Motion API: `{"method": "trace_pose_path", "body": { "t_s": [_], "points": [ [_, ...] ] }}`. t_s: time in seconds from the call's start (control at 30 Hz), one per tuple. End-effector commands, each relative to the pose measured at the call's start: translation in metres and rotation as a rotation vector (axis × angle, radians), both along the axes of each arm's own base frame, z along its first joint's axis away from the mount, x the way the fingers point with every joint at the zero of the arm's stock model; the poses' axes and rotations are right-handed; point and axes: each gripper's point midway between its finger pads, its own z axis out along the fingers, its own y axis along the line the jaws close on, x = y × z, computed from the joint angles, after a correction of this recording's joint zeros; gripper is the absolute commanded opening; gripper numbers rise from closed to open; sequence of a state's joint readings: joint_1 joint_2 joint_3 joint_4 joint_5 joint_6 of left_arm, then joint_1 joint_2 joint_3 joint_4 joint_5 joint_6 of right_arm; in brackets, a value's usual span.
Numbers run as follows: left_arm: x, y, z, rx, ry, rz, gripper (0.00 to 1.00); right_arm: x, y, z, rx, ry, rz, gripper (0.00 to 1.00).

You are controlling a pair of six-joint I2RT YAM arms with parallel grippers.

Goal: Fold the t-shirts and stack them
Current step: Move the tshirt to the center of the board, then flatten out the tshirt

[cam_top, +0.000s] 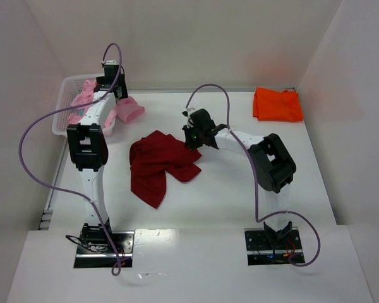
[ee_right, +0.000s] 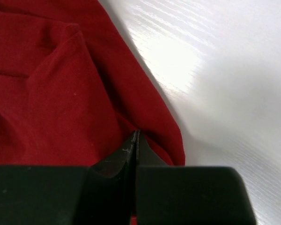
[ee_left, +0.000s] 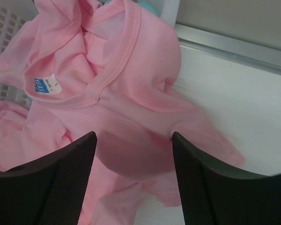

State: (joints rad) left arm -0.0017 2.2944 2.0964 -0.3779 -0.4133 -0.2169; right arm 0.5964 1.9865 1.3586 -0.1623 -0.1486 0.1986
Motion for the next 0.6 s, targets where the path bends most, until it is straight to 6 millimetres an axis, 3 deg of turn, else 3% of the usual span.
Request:
{"method": "trace_pose_path", "body": {
  "t_s": [0.0,0.13,0.17,0.2,0.23,0.3,0.47,0.5,0.57],
  "points": [
    [0.008,0.008,0.009,-0.037,-0.047,0.028,0.67,0.008,-0.003,0.027,0.024,-0.054,-0.013,0.01],
    [0.007,0.022,-0.001,-0.088,-0.041,0.045,0.45,0.009,-0.007,0.027,0.015,-0.058,-0.036,0.01],
    [0.007,0.016,-0.001,-0.114,-0.044,0.027,0.32,0.009,-0.01,0.026,0.003,-0.055,-0.045,0.01],
    [0.007,0.02,-0.001,-0.12,-0.044,0.029,0.25,0.007,-0.013,0.025,0.002,-0.05,-0.061,0.01],
    [0.009,0.018,0.006,-0.133,-0.066,0.025,0.1,0.008,-0.016,0.028,0.012,-0.055,-0.077,0.01],
    [0.008,0.02,0.012,-0.153,-0.081,0.022,0.0,0.007,-0.017,0.032,0.02,-0.054,-0.083,0.01],
    [0.01,0.008,0.064,-0.218,-0.194,-0.046,0.0,0.007,-0.026,0.033,0.014,-0.057,-0.112,0.01],
    [0.006,0.012,0.085,-0.219,-0.229,-0.049,0.0,0.005,-0.027,0.034,0.02,-0.053,-0.118,0.01],
    [0.003,0.015,0.104,-0.221,-0.259,-0.053,0.0,0.005,-0.027,0.039,0.027,-0.062,-0.118,0.01]
  ]
}}
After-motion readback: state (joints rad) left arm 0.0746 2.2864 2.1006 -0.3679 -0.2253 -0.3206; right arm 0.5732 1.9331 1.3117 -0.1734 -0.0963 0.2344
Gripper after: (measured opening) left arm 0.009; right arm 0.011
